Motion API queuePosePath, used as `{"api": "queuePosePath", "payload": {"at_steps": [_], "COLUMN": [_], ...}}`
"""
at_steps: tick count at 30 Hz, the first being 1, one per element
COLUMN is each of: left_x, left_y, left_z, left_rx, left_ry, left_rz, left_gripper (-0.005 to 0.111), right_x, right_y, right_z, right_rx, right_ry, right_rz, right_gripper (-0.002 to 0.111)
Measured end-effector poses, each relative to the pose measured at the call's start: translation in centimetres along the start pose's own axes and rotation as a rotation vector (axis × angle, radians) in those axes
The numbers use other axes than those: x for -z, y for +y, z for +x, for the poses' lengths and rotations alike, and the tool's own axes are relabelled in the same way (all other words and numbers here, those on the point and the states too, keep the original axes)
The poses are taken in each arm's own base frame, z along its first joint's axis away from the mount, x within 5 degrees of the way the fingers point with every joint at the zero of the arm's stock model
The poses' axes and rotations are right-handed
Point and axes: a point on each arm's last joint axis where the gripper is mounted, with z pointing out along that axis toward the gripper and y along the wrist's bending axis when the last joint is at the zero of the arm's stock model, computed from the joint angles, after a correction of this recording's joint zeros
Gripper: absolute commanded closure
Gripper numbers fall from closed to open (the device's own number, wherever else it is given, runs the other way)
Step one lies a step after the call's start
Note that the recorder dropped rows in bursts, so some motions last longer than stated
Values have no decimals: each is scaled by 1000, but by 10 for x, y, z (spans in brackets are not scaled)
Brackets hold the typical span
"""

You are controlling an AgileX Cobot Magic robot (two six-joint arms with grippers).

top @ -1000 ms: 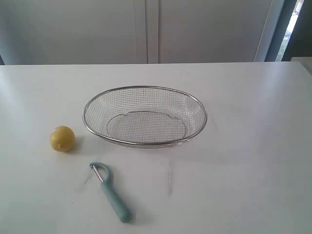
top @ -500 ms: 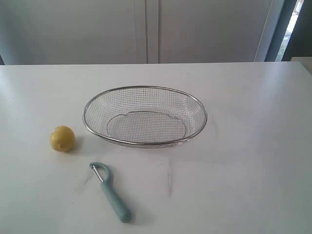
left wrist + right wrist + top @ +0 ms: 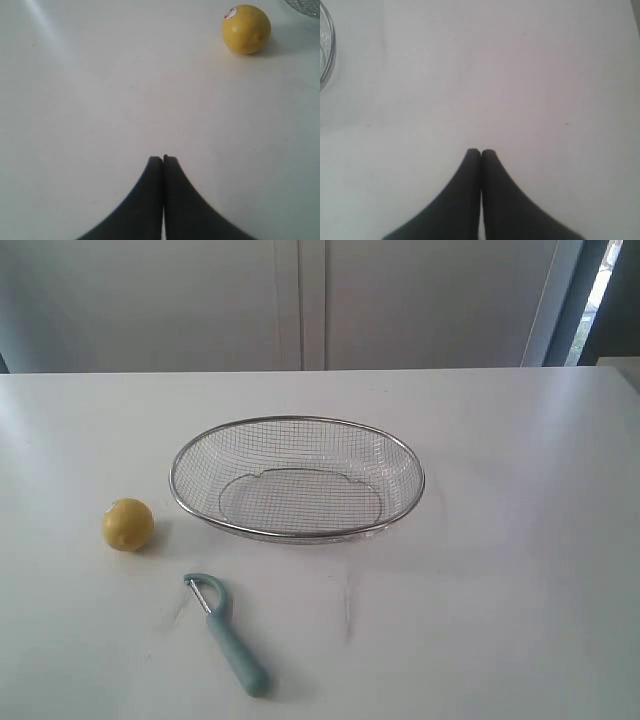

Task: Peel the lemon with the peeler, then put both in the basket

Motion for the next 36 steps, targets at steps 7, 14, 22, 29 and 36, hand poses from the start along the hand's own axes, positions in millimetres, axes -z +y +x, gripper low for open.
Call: {"api": "queuePosePath", "payload": {"at_steps": [7, 14, 22, 29, 36], "left_x": [0, 0, 0, 0, 0], "left_y": [0, 0, 0, 0, 0], "left_z": [0, 0, 0, 0, 0], "left_rx": [0, 0, 0, 0, 0], "left_ry": [0, 0, 0, 0, 0], "left_rz": [0, 0, 0, 0, 0], "left_gripper": [107, 107, 107, 107, 107], "right_x": [-25, -48, -70, -76, -80], "right_y": [1, 15, 60, 106, 149], "right_z": [1, 4, 11, 19, 24], "right_rx": [13, 95, 227, 290, 388], "right_ry": [141, 270, 369, 404, 413], "right_rz": [-11, -61, -151, -241, -295], "right_gripper": [108, 108, 108, 108, 108]}}
